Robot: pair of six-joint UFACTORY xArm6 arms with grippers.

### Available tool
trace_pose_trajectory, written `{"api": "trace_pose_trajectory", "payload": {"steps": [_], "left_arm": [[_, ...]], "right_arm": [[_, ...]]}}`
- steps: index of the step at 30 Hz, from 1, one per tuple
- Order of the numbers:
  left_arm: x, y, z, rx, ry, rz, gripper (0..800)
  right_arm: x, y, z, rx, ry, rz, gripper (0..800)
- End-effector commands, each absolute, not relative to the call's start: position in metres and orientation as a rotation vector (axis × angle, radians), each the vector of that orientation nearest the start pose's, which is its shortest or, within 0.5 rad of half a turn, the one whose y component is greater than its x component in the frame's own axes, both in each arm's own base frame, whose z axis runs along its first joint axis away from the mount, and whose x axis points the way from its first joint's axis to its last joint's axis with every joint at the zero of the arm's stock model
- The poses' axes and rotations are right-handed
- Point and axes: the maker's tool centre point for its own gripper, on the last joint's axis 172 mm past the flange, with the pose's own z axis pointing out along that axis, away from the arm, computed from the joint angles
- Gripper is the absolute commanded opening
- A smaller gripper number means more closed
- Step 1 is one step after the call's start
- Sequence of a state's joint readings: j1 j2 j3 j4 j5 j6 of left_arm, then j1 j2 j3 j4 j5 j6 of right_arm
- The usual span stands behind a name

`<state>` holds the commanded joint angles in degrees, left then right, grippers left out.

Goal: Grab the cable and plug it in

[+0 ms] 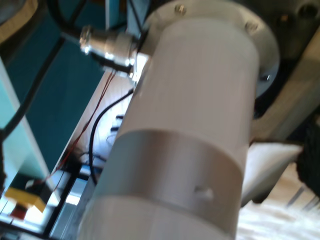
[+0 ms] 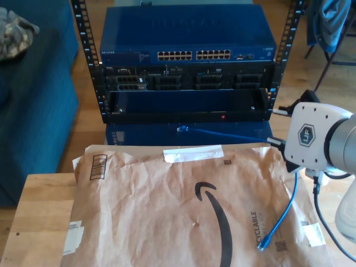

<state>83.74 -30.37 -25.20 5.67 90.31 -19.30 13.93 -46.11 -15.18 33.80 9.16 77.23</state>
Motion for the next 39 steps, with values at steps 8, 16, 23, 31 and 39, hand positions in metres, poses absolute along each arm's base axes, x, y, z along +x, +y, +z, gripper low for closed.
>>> {"api": "trace_pose_trajectory", "payload": {"steps": [8,16,23,31,39], "left_arm": [[-0.017,0.137,0.107,1.754,2.204,-0.742,800],[-0.018,0.136,0.104,1.779,2.187,-0.735,800],[-0.019,0.123,0.093,1.796,2.171,-0.73,800],[-0.024,0.127,0.085,1.803,2.187,-0.672,800],[-0.026,0.132,0.079,1.833,2.183,-0.616,800]], "right_arm": [[0.418,0.086,0.286,-1.546,1.652,-0.427,547],[0.421,0.054,0.28,-1.517,1.711,-0.479,573],[0.423,0.049,0.278,-1.503,1.729,-0.478,590],[0.423,0.06,0.256,-1.549,1.753,-0.436,591],[0.436,0.064,0.257,-1.56,1.759,-0.429,604]]}}
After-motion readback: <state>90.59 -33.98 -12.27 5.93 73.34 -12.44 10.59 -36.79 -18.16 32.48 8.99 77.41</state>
